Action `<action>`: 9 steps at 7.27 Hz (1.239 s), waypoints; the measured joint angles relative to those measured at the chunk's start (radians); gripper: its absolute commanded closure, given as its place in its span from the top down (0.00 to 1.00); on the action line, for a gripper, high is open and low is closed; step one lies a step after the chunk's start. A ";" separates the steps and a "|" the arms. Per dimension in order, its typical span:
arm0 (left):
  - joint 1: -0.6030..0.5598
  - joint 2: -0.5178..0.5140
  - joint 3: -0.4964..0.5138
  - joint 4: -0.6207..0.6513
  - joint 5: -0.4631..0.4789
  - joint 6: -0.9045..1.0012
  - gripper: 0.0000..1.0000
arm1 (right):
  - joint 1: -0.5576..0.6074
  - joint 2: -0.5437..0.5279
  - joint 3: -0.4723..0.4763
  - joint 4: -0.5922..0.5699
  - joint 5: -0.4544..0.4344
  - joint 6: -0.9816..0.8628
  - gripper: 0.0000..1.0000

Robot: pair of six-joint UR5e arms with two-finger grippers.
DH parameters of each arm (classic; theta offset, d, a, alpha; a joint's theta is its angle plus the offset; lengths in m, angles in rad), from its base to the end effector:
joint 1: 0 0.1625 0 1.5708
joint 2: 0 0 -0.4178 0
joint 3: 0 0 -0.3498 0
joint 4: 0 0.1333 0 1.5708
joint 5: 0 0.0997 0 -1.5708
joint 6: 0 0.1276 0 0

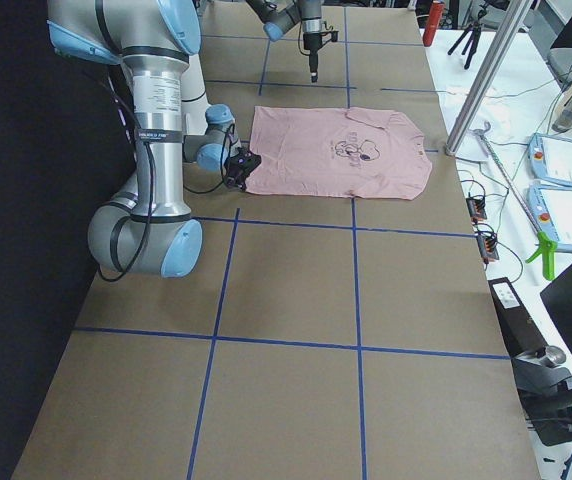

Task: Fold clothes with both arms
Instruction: 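Move both grippers to the shirt hem corners nearest the robot, then grasp the hem corners nearest the robot with both grippers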

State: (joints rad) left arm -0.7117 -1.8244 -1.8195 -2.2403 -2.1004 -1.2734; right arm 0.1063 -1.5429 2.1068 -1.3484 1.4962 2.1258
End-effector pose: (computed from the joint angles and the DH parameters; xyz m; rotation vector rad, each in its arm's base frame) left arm 0.3728 -0.4124 0.3494 0.1430 1.2207 -0.0507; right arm -0.4500 -0.1916 0.4125 -0.1079 -0.7971 0.6554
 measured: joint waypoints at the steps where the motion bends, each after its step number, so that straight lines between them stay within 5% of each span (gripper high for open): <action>1: 0.026 -0.003 -0.028 0.042 0.021 -0.048 0.88 | 0.006 0.000 0.013 0.000 0.001 -0.001 0.00; 4: 0.248 0.015 -0.176 0.270 0.229 -0.218 0.86 | 0.019 -0.007 0.038 0.000 0.003 -0.002 0.00; 9: 0.562 0.116 -0.201 0.311 0.432 -0.518 0.78 | 0.023 -0.010 0.047 0.000 0.004 -0.004 0.00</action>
State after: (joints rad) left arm -0.1495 -1.7080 -2.0205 -1.9297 -1.6687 -1.7915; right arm 0.1291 -1.5534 2.1543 -1.3484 1.5002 2.1221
